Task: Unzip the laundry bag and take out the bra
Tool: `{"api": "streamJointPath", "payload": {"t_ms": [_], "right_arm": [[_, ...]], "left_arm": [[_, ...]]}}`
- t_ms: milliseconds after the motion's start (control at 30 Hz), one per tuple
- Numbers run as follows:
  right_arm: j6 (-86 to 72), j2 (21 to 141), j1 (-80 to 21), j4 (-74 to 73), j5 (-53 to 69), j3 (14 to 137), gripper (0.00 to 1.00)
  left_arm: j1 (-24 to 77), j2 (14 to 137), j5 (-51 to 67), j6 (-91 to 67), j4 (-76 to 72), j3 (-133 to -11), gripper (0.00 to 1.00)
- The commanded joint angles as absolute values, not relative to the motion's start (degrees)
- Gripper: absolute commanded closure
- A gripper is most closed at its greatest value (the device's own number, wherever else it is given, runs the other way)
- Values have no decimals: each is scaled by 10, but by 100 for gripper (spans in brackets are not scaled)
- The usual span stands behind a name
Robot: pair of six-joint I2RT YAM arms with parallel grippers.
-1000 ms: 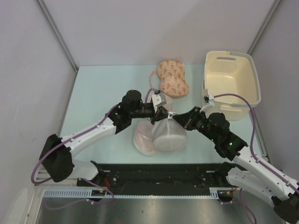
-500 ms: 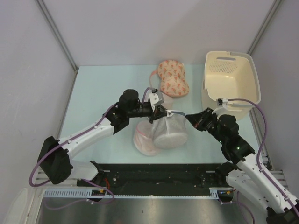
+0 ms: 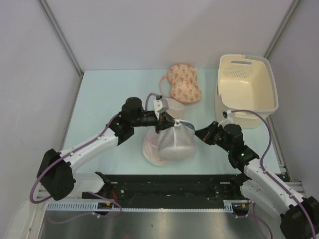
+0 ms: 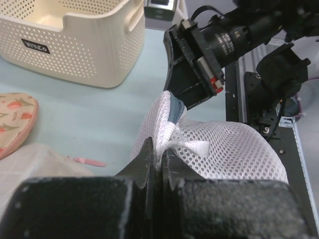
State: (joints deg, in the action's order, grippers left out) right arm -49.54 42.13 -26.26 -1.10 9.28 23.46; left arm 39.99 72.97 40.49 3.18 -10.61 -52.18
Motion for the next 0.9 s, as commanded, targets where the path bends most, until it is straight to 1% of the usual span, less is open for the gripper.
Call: {"api": "streamJointPath", "payload": {"t_ms": [0, 67, 100, 133, 167, 233, 300, 333, 367, 400, 433, 467, 500, 533, 567, 633, 700, 767, 800, 867], "right_arm": [[-487, 456, -258, 68, 122, 211, 100], [-465, 484, -263, 114, 138, 193, 100], [-456, 497, -277, 123, 131, 189, 100], [-454, 523, -282, 131, 128, 183, 100], [-460, 532, -290, 169, 129, 163, 100], [-475, 541, -311, 207, 130, 150, 100], [-468, 525, -323, 192, 119, 160, 100], [-450, 512, -331, 140, 114, 170, 100], [-436, 473, -332, 106, 109, 181, 90], [-424, 449, -334, 69, 89, 209, 71], [-413, 424, -335, 2, 77, 221, 64], [-387, 362, -334, -43, 68, 235, 57], [-377, 331, -334, -77, 41, 258, 45], [-363, 298, -331, -139, 27, 271, 41], [-338, 251, -328, -164, 6, 283, 39], [-305, 211, -324, -201, 0, 307, 36], [-255, 183, -325, -204, 7, 313, 33], [-227, 174, -326, -193, 15, 315, 26], [-202, 169, -328, -188, 13, 316, 23], [-203, 163, -326, -161, 34, 315, 23]], "left_arm": [[396, 678, 467, -32, -249, -523, 100], [395, 667, 470, -73, -286, -505, 100], [395, 668, 475, -93, -341, -496, 100], [393, 665, 478, -131, -361, -481, 100], [393, 664, 478, -147, -393, -474, 100], [391, 657, 474, -163, -406, -458, 99], [389, 640, 469, -159, -403, -452, 100], [387, 636, 469, -153, -398, -452, 100], [385, 632, 471, -150, -389, -453, 100], [383, 631, 473, -149, -387, -455, 99], [381, 632, 476, -149, -388, -455, 100], [381, 633, 481, -150, -393, -454, 100], [381, 635, 483, -152, -395, -454, 99], [379, 637, 487, -156, -401, -454, 100], [378, 641, 494, -162, -413, -454, 100], [374, 656, 518, -179, -425, -460, 100], [373, 669, 562, -193, -434, -469, 99], [373, 686, 592, -213, -451, -479, 100], [373, 690, 598, -220, -456, -480, 99], [373, 694, 602, -225, -462, -481, 100]]}}
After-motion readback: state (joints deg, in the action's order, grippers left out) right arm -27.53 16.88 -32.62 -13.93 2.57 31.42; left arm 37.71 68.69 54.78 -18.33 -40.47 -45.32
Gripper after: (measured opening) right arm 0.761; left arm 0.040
